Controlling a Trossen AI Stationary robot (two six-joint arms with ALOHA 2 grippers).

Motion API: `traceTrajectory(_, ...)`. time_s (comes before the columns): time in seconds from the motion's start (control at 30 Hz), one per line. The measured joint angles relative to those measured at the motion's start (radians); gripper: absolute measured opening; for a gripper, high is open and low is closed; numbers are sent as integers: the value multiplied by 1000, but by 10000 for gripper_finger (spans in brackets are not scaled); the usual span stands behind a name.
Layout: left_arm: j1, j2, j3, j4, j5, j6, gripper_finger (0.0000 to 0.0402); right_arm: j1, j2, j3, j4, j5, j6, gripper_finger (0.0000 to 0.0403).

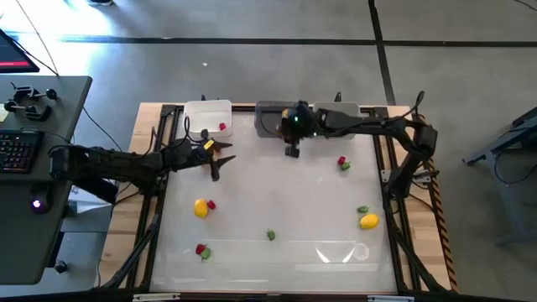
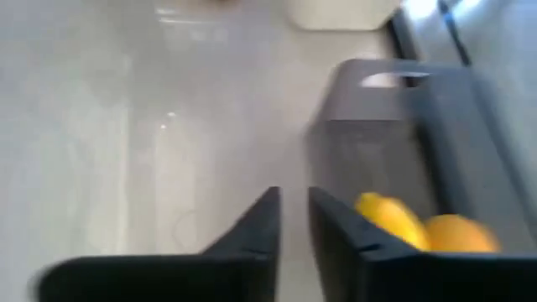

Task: Sort produce into baskets
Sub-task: Put the green bell pepper into the gray bin

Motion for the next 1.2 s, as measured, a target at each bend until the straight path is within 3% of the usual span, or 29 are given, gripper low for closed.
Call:
traceTrajectory(0.1,13,0,0,5,24,0,191,57,-11,-83,68,1,58,10)
traceTrajectory(0.33,33,0,0,28,28,33,191,224,-21,-203,152,17,222,34)
traceTrajectory(0.53,37,0,0,26,29,51,191,378,-21,-214,165,26,407,38)
traceTrajectory(0.7,37,0,0,26,29,52,191,501,-21,-214,185,30,489,71)
traceTrajectory(0.9,37,0,0,-2,29,37,191,621,-17,-213,233,139,639,141)
traceTrajectory(1.0,37,0,0,-8,28,24,191,653,-20,-181,73,149,791,180)
traceTrajectory(1.2,37,0,0,-10,28,7,191,698,-22,-48,-589,176,1034,242)
